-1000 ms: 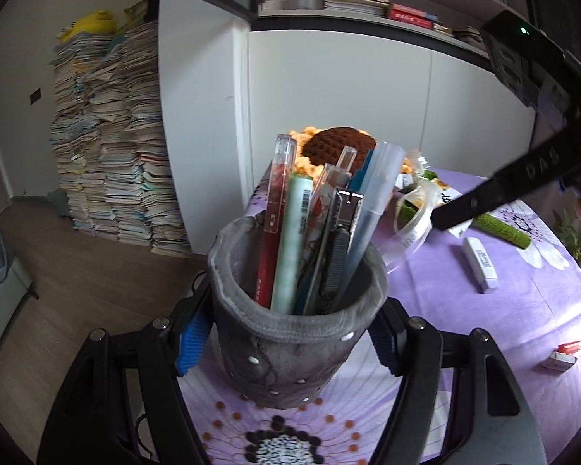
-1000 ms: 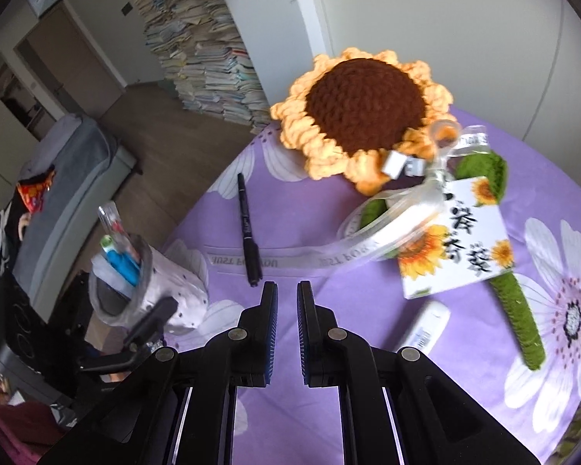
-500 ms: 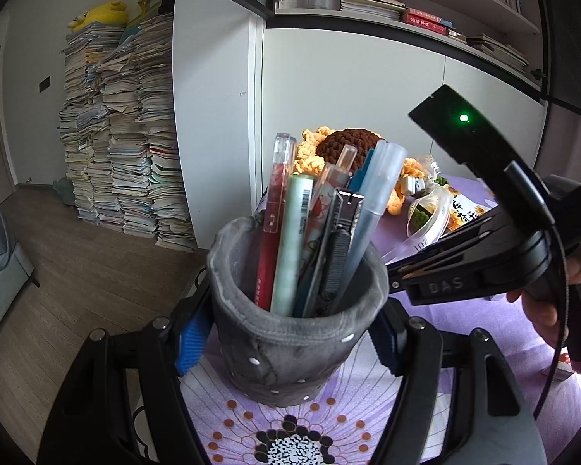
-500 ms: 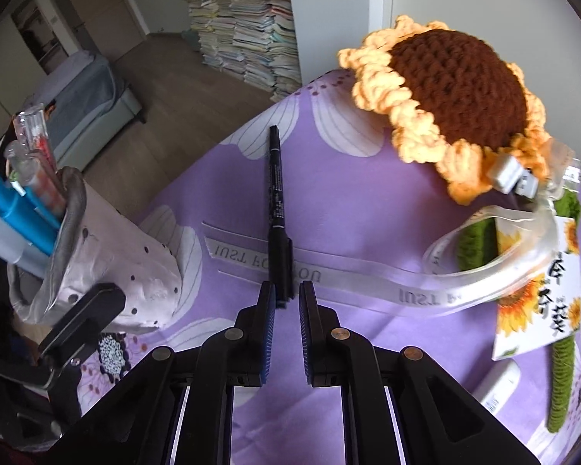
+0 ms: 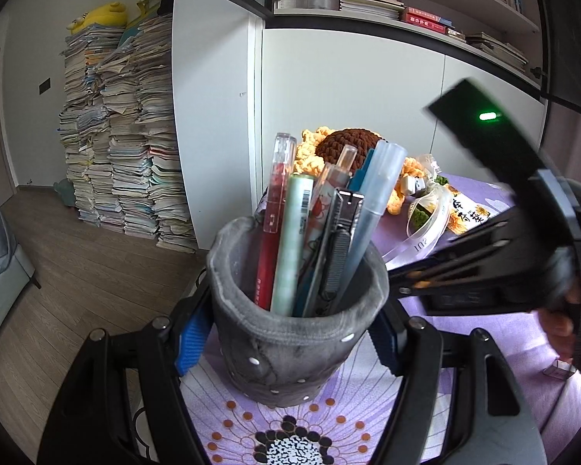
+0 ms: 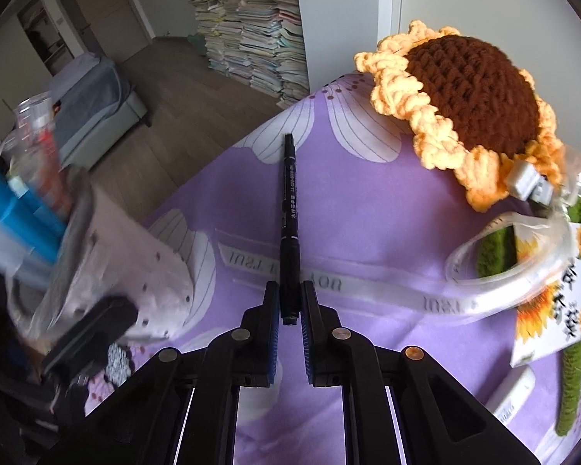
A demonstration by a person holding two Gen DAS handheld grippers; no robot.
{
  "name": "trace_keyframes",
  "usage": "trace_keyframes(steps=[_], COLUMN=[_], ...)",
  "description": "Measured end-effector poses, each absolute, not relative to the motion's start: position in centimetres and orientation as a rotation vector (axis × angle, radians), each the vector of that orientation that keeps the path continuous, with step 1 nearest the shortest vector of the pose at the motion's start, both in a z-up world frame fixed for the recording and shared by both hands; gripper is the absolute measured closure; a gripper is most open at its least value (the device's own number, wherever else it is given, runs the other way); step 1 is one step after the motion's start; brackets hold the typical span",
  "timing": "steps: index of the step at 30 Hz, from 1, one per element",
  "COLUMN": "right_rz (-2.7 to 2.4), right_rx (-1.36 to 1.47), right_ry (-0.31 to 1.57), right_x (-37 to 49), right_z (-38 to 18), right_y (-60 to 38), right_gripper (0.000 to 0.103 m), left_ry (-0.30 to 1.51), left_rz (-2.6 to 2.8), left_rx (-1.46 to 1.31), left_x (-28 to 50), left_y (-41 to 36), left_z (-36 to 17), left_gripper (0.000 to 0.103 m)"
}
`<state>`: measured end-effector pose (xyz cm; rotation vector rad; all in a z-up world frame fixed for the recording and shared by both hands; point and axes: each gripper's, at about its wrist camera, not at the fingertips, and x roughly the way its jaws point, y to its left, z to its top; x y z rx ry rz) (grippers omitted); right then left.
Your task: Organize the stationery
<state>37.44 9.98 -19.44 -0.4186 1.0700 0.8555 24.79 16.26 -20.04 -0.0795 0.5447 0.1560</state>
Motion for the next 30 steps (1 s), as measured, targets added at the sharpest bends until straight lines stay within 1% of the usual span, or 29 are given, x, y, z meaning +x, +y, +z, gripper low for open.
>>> trace_keyframes(steps=[6, 10, 15, 19, 24, 27, 30], right_rz=[0.826, 0.728, 0.600, 0.568, 0.562, 0.555, 0.567], right_rx=[-0.340, -0.248, -0.120, -0.071, -0.036, -0.025, -0.011], right_ry=[1.063, 1.032, 0.934, 0.855, 0.770, 0.727, 0.671], right_x=[34.3, 32.1, 30.2, 29.9, 29.3, 28.8, 27.6], right_z=[-16.5, -14.3, -11.1, -9.0, -6.8, -5.6, -3.6], right_y=[2.6, -3.9, -10.5, -12.6, -14.8, -15.6, -15.8], right_gripper=[0.091, 0.091, 0.091, 0.091, 0.091, 0.091, 0.091], left_ry=[0.548, 0.545, 0.563, 0.550, 0.552, 0.543, 0.571], left_rz=[0.084, -0.009, -0.154, -0.236, -0.270, -0.287, -0.313], left_rx=[-0.109, -0.092, -0.105, -0.100, -0.003, -0.017, -0.035], left_x=[25.4, 26.3, 27.6, 27.7, 27.3, 27.3, 27.8], left_y=[15.2, 12.1, 7.7, 4.7, 1.7, 2.2, 2.6], left_z=[-20.1, -19.9, -19.8, -19.3, -19.8, -19.7, -19.9], left_gripper=[0.034, 0.034, 0.034, 0.034, 0.034, 0.034, 0.034])
